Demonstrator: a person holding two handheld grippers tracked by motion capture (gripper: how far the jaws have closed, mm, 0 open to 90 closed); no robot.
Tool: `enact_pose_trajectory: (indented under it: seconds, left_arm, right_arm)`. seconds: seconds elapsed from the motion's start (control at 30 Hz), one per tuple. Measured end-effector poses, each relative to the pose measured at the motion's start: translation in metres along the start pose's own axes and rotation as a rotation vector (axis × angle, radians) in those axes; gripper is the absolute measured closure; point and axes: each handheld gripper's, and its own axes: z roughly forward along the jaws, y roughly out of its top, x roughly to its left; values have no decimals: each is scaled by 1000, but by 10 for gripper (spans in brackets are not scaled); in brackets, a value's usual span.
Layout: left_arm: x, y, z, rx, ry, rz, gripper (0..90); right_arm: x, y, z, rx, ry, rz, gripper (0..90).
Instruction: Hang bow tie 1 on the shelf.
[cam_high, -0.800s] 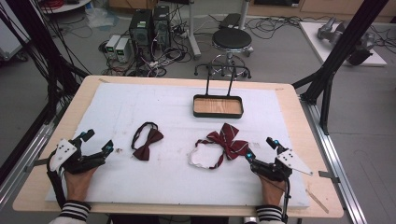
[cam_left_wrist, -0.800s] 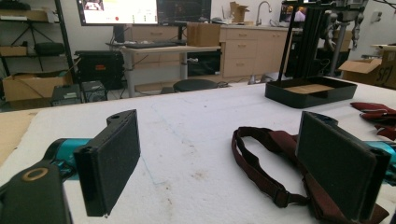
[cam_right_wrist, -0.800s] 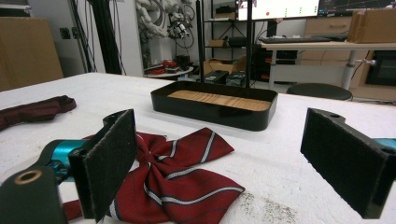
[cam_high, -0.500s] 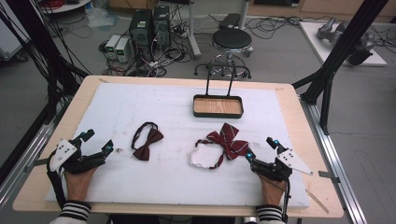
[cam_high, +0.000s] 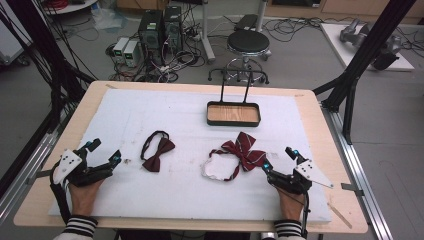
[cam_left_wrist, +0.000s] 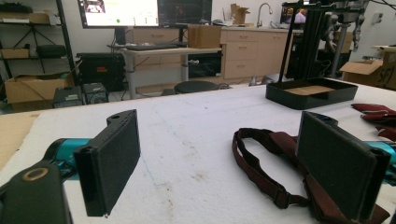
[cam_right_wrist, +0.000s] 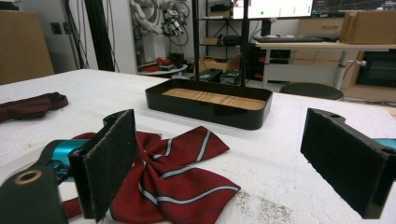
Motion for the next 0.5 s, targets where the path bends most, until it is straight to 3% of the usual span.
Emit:
enact_pose_trajectory:
  seconds: [0.23,0.4,0.5]
  left_arm:
    - [0,0,0,-2,-1,2,143]
    - [0,0,0,-2,-2,2,143]
    - [0,0,0,-2,-1,2,143]
  right_arm:
    - [-5,7,2,38,12,29,103]
    - [-5,19,0,49,22,15,102]
    - [-5,30,2,83,40,7,103]
